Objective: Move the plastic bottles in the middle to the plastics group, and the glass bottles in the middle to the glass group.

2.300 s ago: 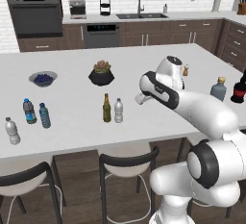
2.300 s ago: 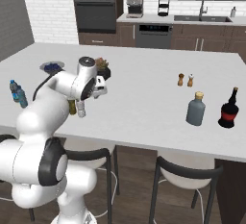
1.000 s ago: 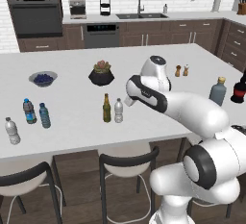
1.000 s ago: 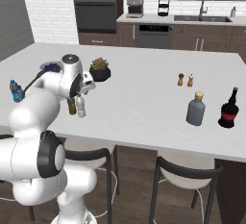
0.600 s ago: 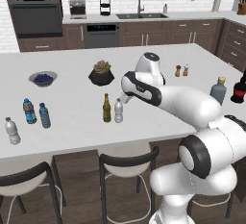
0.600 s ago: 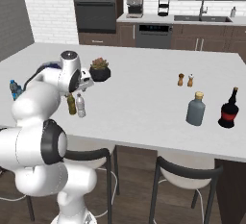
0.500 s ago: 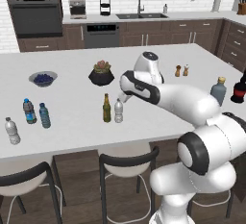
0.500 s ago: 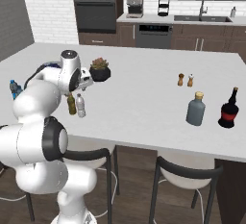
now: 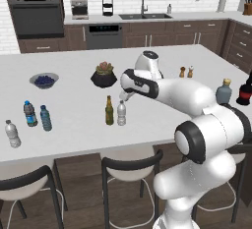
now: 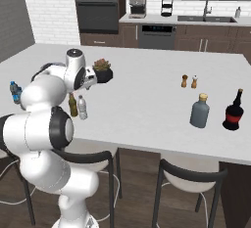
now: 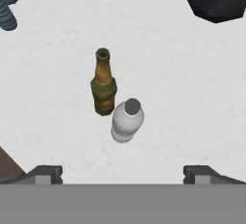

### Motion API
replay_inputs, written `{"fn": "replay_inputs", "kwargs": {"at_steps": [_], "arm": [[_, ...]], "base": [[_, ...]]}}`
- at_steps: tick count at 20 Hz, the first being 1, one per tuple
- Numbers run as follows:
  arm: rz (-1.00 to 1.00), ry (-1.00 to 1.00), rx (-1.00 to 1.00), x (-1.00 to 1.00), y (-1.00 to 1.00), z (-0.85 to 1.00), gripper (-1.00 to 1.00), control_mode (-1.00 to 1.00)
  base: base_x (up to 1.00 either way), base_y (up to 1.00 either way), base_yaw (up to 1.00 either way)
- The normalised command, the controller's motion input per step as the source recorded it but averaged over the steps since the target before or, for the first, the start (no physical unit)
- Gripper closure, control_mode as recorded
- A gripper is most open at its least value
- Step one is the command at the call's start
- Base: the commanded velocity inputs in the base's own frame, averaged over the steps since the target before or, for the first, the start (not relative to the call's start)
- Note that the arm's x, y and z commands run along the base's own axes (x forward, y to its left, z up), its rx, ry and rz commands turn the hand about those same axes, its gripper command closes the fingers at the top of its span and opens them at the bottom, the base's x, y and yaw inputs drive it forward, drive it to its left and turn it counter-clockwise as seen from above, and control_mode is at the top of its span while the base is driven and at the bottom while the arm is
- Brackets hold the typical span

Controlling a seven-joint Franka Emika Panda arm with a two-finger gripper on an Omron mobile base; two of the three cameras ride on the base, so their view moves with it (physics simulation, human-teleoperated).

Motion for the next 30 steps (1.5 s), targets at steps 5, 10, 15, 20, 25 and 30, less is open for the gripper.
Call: {"fn": "replay_inputs", "kwargs": {"at_steps": [5, 10, 15, 20, 25, 30], "arm": [[0.02, 0.0, 0.0, 0.0, 0.0, -0.13, -1.0, -1.0], [0.04, 0.0, 0.0, 0.0, 0.05, -0.36, -1.0, -1.0], [0.05, 0.0, 0.0, 0.06, 0.07, -0.26, -1.0, -1.0], [0.04, 0.01, 0.0, 0.28, 0.0, -0.03, -1.0, -1.0], [0.04, 0.02, 0.0, 0.11, 0.0, 0.0, -1.0, -1.0], [0.06, 0.05, 0.0, 0.07, 0.0, -0.07, -1.0, -1.0]], "base": [[0.0, 0.0, 0.0], [0.0, 0.0, 0.0], [0.0, 0.0, 0.0], [0.0, 0.0, 0.0], [0.0, 0.0, 0.0], [0.0, 0.0, 0.0]]}}
